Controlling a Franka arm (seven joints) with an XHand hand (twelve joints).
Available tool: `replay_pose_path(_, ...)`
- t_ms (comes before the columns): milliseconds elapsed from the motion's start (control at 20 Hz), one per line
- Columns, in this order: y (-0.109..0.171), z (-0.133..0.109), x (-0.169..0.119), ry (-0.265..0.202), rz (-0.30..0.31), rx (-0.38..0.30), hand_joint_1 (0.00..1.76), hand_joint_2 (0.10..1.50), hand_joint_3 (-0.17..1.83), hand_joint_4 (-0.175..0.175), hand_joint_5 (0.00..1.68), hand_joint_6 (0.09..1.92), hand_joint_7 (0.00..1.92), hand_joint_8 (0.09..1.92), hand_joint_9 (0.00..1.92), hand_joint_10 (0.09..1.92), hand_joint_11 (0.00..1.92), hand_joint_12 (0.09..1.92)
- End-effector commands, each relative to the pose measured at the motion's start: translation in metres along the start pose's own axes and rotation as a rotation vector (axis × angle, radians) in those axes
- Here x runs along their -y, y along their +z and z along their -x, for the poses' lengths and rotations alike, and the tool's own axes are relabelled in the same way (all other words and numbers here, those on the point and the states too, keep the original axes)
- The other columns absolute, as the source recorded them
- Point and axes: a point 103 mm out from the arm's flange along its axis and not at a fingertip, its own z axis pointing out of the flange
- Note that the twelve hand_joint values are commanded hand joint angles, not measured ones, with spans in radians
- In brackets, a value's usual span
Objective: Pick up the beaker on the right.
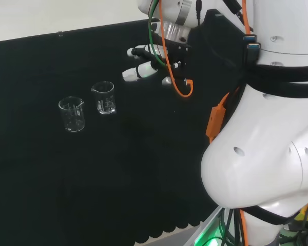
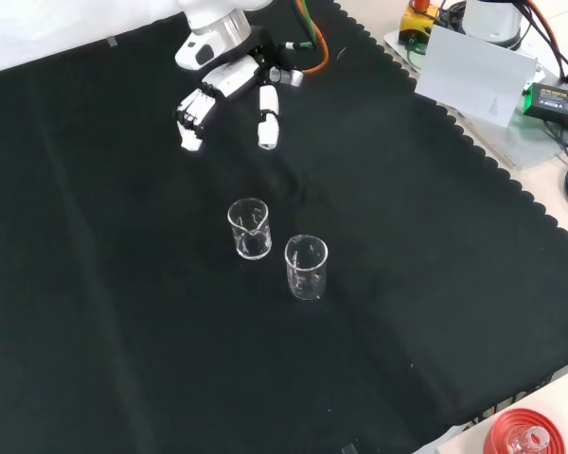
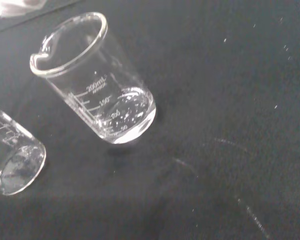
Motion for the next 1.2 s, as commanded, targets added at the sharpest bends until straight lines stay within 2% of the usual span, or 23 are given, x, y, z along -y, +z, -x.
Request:
replay_pose_path(50, 0.020, 0.002, -0.008, -0.030, -0.030, -0.067, 0.65, 0.69, 0.48, -0.074, 0.27, 0.09, 0.13, 0.63, 0.20, 0.70, 0.00, 1.10)
replay_pose_path(500, 0.056, -0.001, -0.016, -0.077, -0.066, -0.131, 0.68, 0.65, 0.49, -0.075, 0.27, 0.09, 0.13, 0.63, 0.23, 0.71, 0.00, 1.12)
replay_pose_path(950, 0.065, -0.002, -0.028, -0.112, -0.030, -0.239, 0.78, 0.55, 0.59, -0.081, 0.32, 0.09, 0.21, 0.66, 0.32, 0.69, 0.00, 1.20)
replay_pose_path(1200, 0.071, -0.002, -0.034, -0.108, -0.015, -0.299, 0.81, 0.52, 0.63, -0.090, 0.38, 0.09, 0.24, 0.68, 0.37, 0.69, 0.00, 1.24)
